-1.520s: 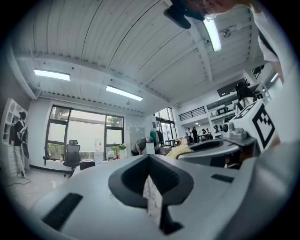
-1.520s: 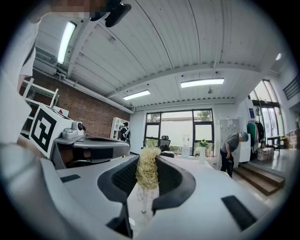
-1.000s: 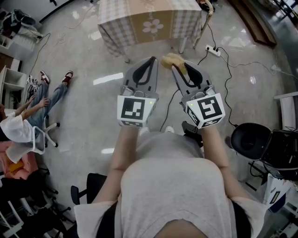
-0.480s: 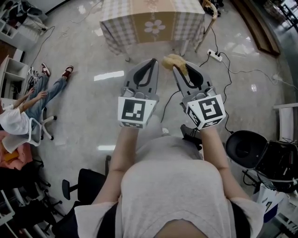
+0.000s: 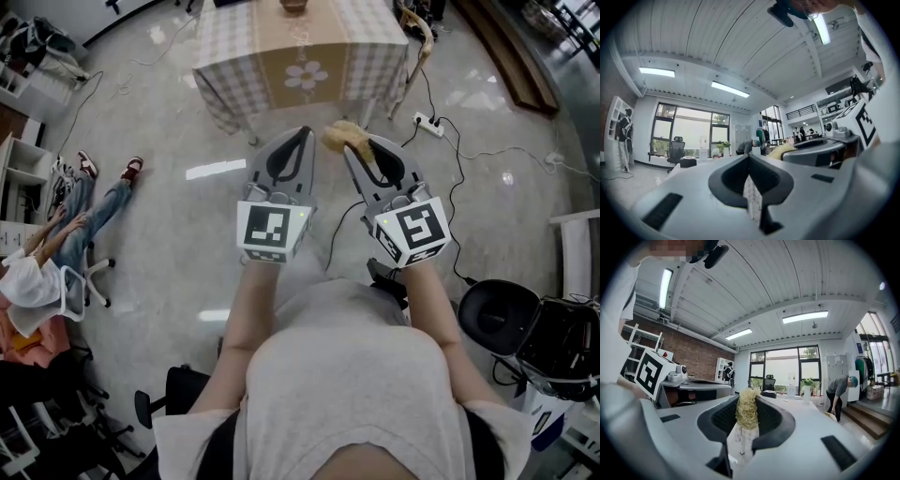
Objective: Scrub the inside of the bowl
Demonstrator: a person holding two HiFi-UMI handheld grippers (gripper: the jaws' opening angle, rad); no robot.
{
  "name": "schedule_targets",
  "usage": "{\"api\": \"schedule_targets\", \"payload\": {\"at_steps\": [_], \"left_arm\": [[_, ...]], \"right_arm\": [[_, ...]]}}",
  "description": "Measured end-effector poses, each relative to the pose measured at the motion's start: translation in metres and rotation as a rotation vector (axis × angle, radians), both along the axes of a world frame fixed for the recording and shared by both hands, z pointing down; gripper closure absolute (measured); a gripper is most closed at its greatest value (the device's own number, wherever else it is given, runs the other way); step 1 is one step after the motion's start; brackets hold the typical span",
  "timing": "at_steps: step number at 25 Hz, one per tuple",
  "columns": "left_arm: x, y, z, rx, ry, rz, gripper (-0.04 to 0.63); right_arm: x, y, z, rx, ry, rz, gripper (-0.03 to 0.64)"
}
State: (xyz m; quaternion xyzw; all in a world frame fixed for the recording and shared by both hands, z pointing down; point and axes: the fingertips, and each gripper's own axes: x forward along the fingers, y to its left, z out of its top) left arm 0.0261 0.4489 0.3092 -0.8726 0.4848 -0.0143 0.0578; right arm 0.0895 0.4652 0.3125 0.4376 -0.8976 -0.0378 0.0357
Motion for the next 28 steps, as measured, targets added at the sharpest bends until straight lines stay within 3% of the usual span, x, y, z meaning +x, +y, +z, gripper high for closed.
{"api": "schedule_targets", "payload": {"at_steps": [14, 28], "left_arm": [[-0.048, -0.141, -0.004, -0.007, -0.014, 0.024, 0.584], [-0.086, -0.261, -0.003, -0.039, 0.035, 0.054, 0.584]], "right_arm": [[-0.045, -0.144, -0.005, -0.015, -0.038, 0.013, 0.515], [-0.075, -0.262, 0.001, -0.041, -0.046, 0.062, 0.514]]}}
